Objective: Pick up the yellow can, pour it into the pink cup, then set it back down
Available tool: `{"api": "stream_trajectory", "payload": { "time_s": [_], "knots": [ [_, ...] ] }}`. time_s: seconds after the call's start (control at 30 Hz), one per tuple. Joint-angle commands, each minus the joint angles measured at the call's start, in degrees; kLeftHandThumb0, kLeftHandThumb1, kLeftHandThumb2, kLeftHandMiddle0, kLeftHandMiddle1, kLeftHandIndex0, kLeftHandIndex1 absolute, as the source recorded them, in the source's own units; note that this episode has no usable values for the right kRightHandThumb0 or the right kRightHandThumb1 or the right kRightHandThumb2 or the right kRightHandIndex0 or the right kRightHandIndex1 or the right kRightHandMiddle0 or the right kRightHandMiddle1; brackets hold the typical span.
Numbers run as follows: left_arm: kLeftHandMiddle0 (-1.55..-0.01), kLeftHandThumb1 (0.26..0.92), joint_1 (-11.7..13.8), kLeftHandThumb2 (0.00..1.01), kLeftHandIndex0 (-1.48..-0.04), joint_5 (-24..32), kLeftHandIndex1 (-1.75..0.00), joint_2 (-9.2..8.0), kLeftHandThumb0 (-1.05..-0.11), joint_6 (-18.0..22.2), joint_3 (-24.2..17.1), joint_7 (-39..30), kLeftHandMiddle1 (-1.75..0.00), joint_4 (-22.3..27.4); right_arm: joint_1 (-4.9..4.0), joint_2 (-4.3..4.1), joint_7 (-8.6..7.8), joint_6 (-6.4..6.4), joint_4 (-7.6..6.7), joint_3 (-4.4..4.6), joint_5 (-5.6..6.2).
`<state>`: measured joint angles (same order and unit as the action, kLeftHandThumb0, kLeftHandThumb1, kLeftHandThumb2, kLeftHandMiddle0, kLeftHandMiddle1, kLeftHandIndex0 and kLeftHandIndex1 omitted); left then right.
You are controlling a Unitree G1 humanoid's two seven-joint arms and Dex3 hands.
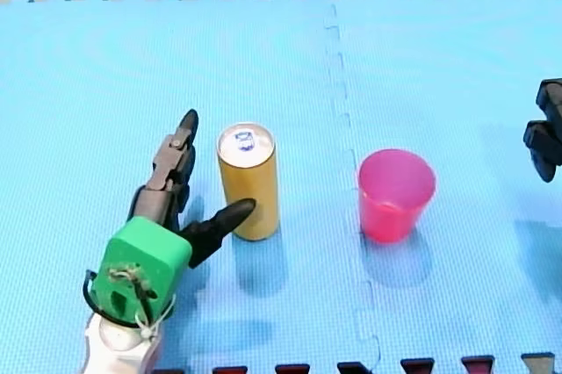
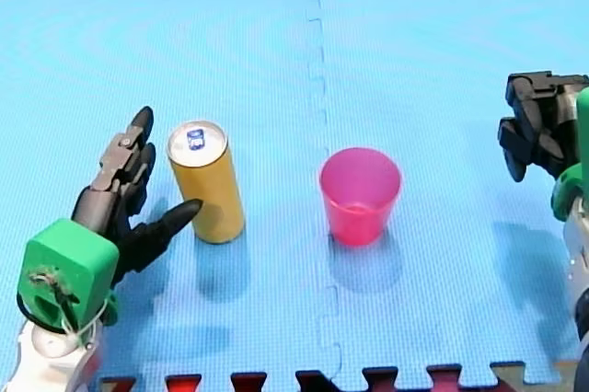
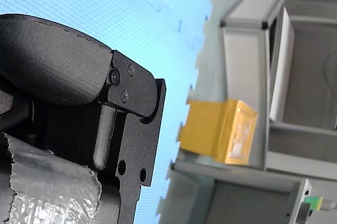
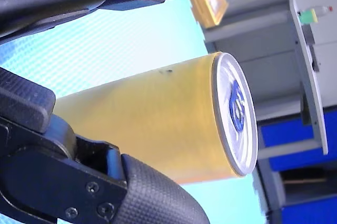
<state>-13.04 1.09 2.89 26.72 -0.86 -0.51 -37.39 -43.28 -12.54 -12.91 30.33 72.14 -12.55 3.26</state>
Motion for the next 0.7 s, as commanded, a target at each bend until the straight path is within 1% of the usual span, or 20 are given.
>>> {"api": "stream_trajectory", "payload": {
  "time_s": [0.0, 0.2, 0.5, 0.57, 0.67],
  "knots": [
    [-0.14, 0.762, -0.5, 0.00, -0.13, 1.0, -0.01, 0.15, -1.038, 0.7, -0.7, -0.6, -0.01, -0.8, -0.25, -0.33, -0.03, 0.25, -0.03, -0.06, 0.00],
    [-0.15, 0.720, -0.8, 0.00, -0.14, 1.9, -0.01, 0.26, -0.979, 1.4, -1.5, -1.9, -0.01, -1.5, -0.20, -0.30, -0.05, 0.26, -0.23, -0.02, 0.00],
    [-0.15, 0.717, -0.6, 0.00, -0.15, 2.1, 0.00, 0.41, -0.949, 1.0, -1.8, -2.7, -0.01, -1.0, -0.01, -0.21, -0.19, 0.56, -0.41, -0.05, 0.09],
    [-0.15, 0.716, -0.8, 0.00, -0.15, 2.0, 0.00, 0.21, -0.947, 0.8, -1.8, -3.0, -0.01, -1.1, 0.08, -0.19, -0.27, 0.63, -0.44, -0.10, 0.16],
    [-0.15, 0.717, -1.6, 0.00, -0.15, 2.2, 0.00, -0.58, -0.944, 0.1, -1.9, -4.1, 0.00, -1.6, 0.12, -0.19, -0.43, 0.61, -0.45, -0.21, 0.29]
  ]
}}
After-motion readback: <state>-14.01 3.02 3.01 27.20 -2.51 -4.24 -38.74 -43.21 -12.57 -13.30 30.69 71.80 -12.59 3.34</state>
